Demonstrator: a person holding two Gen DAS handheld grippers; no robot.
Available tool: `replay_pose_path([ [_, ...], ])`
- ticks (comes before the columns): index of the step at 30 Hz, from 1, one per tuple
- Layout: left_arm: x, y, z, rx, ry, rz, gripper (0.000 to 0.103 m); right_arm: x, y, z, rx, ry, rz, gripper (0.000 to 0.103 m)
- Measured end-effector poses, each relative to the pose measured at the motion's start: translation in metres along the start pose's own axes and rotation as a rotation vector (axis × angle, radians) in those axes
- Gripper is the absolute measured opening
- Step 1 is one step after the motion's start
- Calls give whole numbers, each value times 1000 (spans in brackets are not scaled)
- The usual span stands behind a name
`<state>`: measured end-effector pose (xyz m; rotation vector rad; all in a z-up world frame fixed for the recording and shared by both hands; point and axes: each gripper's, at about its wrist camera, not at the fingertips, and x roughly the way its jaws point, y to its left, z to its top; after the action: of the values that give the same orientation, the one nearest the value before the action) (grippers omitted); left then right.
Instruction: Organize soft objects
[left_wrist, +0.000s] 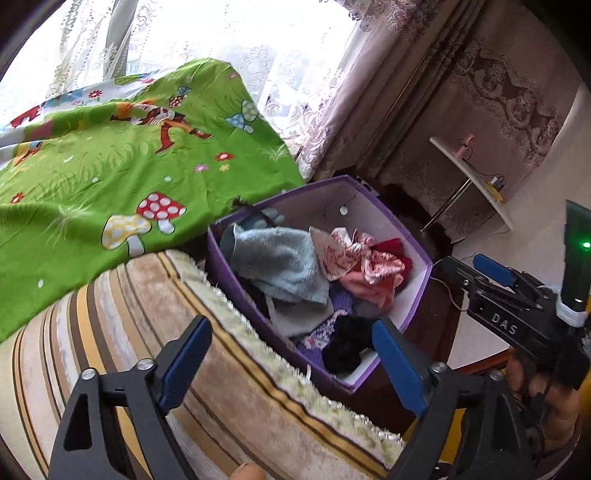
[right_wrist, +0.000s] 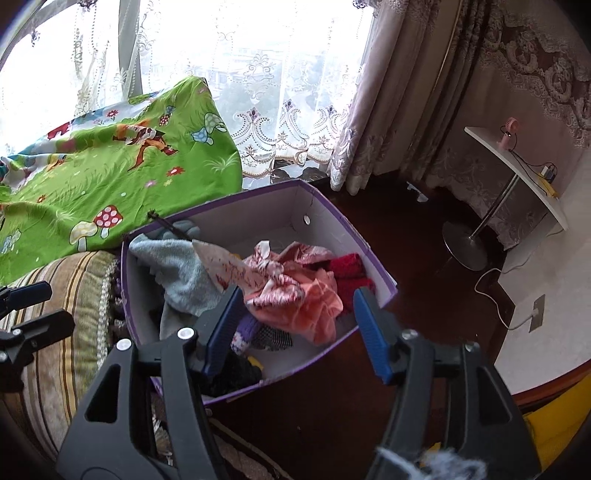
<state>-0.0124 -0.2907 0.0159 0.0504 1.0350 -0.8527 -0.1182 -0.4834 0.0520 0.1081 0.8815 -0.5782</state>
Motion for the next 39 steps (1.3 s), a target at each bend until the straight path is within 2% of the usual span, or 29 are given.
replay_pose_path([
  [2, 1, -4, -8, 7, 4, -11, 103, -4, 2, -8, -1, 2, 2, 66],
  [4, 4, -5, -14, 5, 14, -31, 103, -8, 4, -15, 1, 2, -7, 66],
  [7, 3, -9, -14, 22, -4, 28, 103, -10, 6, -22, 2, -1, -14, 66],
  [9, 5, -7, -13, 18, 1, 34, 103, -10, 6, -24, 6, -1, -15, 66],
  [39, 11, -2, -12, -13, 24, 13, 103, -5, 5, -24, 17, 11, -3, 68],
])
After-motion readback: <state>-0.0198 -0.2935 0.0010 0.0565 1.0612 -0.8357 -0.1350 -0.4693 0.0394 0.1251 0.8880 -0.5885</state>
